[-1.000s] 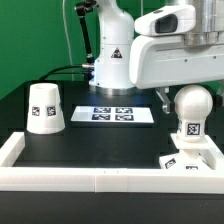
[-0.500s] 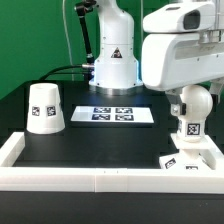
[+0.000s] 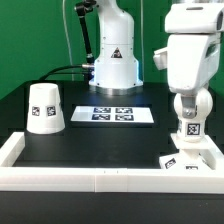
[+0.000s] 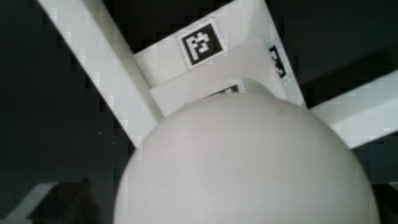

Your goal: Assemble lamp

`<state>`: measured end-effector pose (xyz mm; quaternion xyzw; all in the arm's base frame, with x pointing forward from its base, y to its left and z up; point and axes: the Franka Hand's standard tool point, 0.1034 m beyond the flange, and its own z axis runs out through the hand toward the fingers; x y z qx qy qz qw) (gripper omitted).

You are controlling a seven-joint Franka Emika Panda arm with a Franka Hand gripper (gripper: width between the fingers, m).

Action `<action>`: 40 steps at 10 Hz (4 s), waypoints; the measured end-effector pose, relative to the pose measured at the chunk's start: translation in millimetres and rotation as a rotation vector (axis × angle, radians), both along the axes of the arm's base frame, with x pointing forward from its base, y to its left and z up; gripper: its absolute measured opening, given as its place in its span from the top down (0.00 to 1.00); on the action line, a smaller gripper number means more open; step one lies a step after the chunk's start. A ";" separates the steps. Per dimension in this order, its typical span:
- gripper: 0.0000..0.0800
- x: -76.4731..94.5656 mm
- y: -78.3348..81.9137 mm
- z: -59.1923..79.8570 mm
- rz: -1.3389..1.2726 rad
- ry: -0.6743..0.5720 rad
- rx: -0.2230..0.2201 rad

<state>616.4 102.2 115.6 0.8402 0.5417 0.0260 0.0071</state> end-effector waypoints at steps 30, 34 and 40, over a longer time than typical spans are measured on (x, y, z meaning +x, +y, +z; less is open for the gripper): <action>0.27 -14.4 2.4 -3.4 -2.078 0.104 0.032; 0.27 -12.1 0.5 -4.5 -2.393 0.165 0.041; 0.13 -11.0 4.4 -4.6 -2.206 0.160 0.058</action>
Offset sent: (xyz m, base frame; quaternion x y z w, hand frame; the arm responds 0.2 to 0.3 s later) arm 0.0000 0.0000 0.0000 0.0000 0.0000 0.0000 1.0000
